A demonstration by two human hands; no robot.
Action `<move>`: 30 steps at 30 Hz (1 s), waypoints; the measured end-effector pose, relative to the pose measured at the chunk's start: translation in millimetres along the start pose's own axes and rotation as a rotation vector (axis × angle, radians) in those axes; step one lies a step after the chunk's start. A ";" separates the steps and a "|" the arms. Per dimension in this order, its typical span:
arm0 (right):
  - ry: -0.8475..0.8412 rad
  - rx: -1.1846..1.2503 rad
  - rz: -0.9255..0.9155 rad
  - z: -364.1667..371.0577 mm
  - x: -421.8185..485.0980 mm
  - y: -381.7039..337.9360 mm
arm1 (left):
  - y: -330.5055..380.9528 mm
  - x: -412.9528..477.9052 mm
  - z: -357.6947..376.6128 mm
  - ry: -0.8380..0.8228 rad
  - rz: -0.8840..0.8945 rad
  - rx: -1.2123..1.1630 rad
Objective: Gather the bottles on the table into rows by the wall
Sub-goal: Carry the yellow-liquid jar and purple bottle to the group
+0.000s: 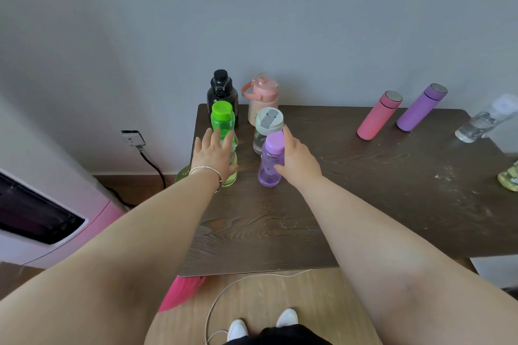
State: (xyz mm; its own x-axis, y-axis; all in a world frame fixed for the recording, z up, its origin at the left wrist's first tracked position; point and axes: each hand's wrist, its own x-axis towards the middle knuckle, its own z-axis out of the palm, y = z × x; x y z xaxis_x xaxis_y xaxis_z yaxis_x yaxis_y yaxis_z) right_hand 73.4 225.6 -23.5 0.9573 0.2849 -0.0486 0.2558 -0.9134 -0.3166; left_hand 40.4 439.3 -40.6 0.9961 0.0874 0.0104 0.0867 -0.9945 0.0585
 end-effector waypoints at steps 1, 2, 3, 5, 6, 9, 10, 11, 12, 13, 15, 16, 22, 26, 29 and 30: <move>-0.001 -0.050 -0.009 -2.3 -2.1 3.6 | 4.3 -0.6 -3.1 0.002 0.011 0.013; 0.000 -0.107 -0.018 -4.7 -4.5 8.0 | 9.0 -1.2 -6.1 0.004 0.023 0.029; 0.004 -0.162 -0.026 -7.2 -7.1 13.0 | 13.9 -1.2 -8.7 0.009 0.035 0.043; 0.010 -0.250 -0.025 -11.8 -11.8 25.3 | 25.3 -1.8 -14.8 0.027 0.061 0.069; 0.012 -0.279 -0.016 -13.5 -13.7 33.0 | 32.1 -2.0 -18.0 0.038 0.078 0.085; 0.026 -0.308 0.025 -23.1 -23.2 58.3 | 58.5 -3.6 -26.6 0.062 0.134 0.094; 0.036 -0.305 0.038 -27.3 -27.4 67.6 | 69.1 -4.2 -28.9 0.068 0.145 0.088; 0.046 -0.304 0.047 -32.1 -32.0 77.4 | 80.5 -4.8 -30.7 0.071 0.150 0.086; 0.057 -0.305 0.053 -37.0 -36.9 87.7 | 92.5 -5.4 -31.9 0.070 0.156 0.091; 0.067 -0.304 0.058 -42.2 -42.2 98.9 | 105.3 -6.3 -32.2 0.066 0.164 0.104; 0.079 -0.290 0.069 -52.4 -53.5 125.0 | 133.2 -9.5 -31.2 0.057 0.179 0.138; 0.082 -0.282 0.073 -58.0 -59.8 138.9 | 148.1 -12.3 -30.5 0.058 0.183 0.150; 0.099 -0.239 0.122 -95.7 -103.5 235.3 | 260.9 -27.4 -28.3 0.036 0.199 0.195; 0.120 -0.216 0.159 -120.3 -126.5 301.3 | 335.8 -30.0 -27.3 0.026 0.199 0.193; 0.143 -0.202 0.185 -138.5 -140.9 343.8 | 379.7 -29.5 -26.1 0.031 0.196 0.185; 0.149 -0.202 0.192 -143.8 -144.7 356.0 | 391.3 -28.5 -26.6 0.035 0.193 0.184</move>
State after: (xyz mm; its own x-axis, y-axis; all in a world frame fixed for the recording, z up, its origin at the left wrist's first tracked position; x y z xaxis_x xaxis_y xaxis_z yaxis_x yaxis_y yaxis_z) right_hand 45.3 -182.7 7.1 0.9961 0.0698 0.0543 0.0759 -0.9898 -0.1202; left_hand 45.5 49.1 8.5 0.9936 -0.1059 0.0385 -0.1001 -0.9864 -0.1307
